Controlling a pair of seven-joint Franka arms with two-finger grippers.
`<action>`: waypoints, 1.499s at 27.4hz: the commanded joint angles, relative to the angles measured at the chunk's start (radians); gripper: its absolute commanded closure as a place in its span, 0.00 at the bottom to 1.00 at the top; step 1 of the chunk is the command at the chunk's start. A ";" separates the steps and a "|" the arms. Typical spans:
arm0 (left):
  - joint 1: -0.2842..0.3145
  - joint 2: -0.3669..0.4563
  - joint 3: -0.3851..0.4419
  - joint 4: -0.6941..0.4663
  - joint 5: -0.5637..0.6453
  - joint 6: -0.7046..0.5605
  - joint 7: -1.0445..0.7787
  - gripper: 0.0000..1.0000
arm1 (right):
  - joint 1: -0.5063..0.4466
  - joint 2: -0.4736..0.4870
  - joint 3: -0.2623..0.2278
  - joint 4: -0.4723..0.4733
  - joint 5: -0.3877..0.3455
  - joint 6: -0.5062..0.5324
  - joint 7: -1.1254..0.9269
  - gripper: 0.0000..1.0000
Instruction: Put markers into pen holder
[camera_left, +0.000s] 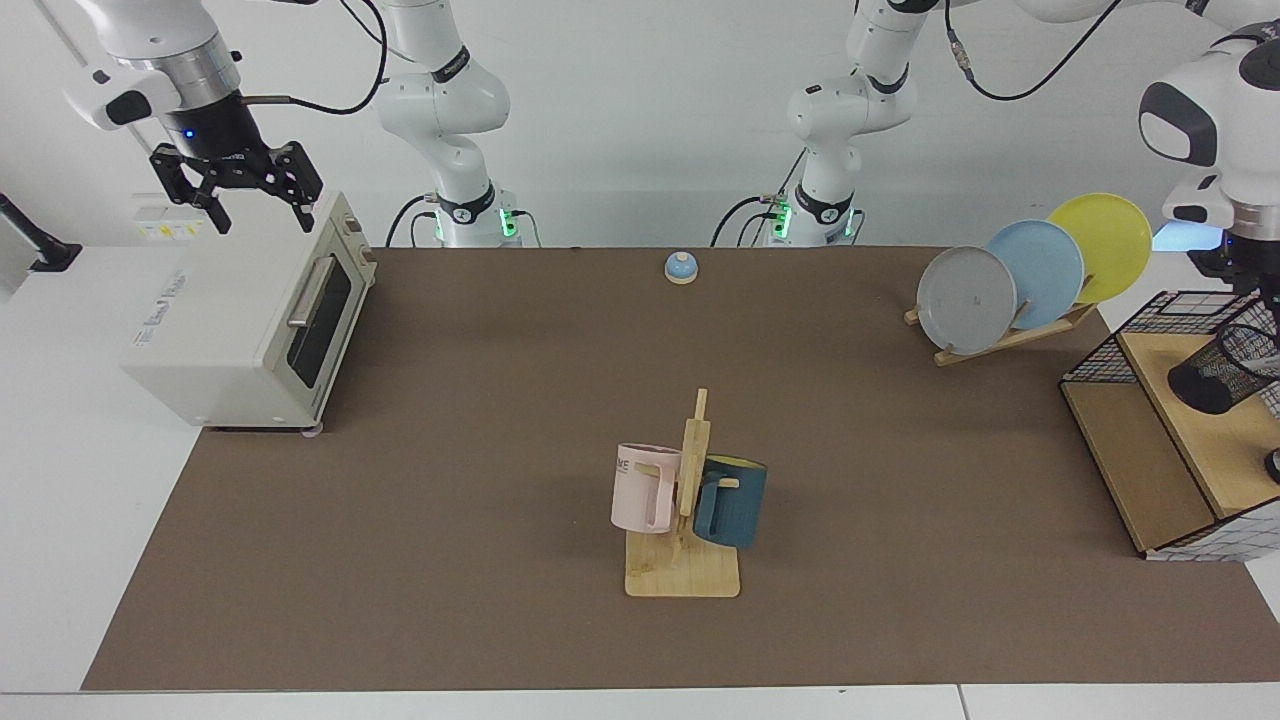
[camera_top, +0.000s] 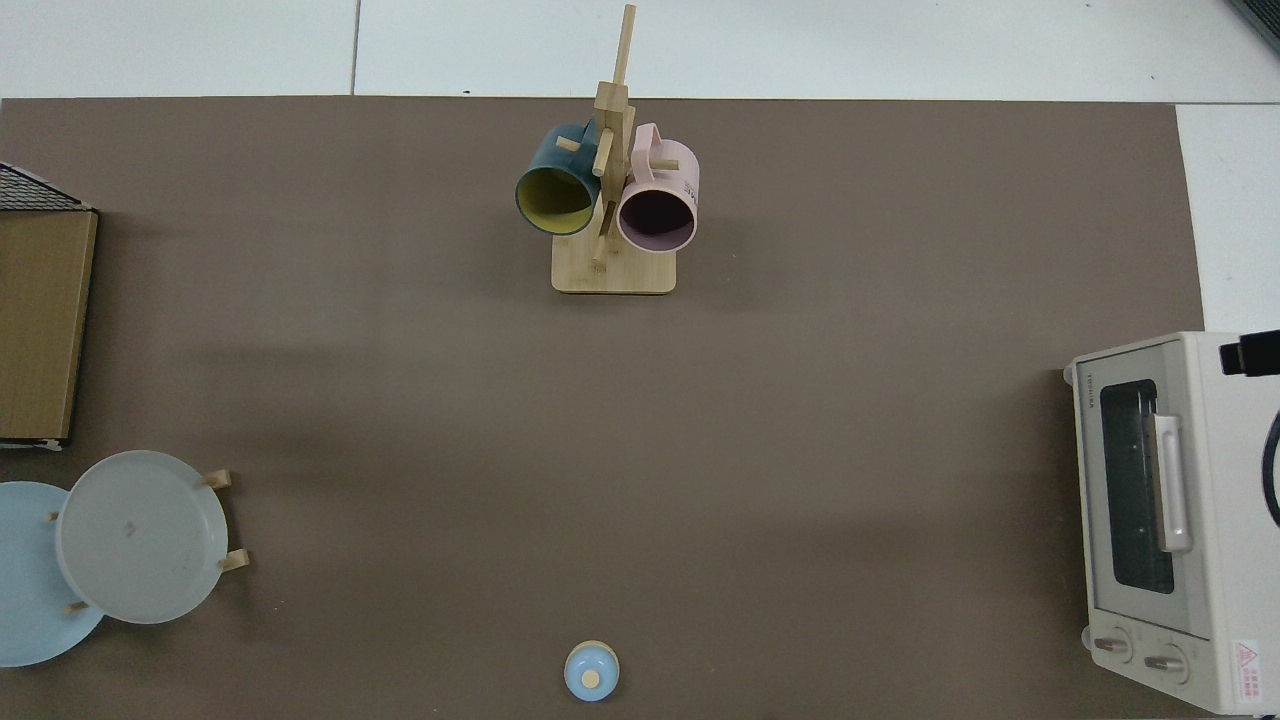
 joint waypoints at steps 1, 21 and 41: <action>-0.070 -0.035 -0.071 -0.033 -0.021 -0.094 -0.250 0.00 | -0.012 -0.018 0.012 -0.021 -0.006 -0.001 -0.007 0.00; -0.133 -0.045 -0.307 -0.032 -0.315 -0.224 -1.436 0.00 | -0.011 -0.022 0.016 -0.035 -0.009 -0.001 -0.007 0.00; -0.124 -0.090 -0.296 0.022 -0.373 -0.230 -1.809 0.00 | -0.012 -0.036 0.020 -0.047 -0.006 -0.024 -0.007 0.00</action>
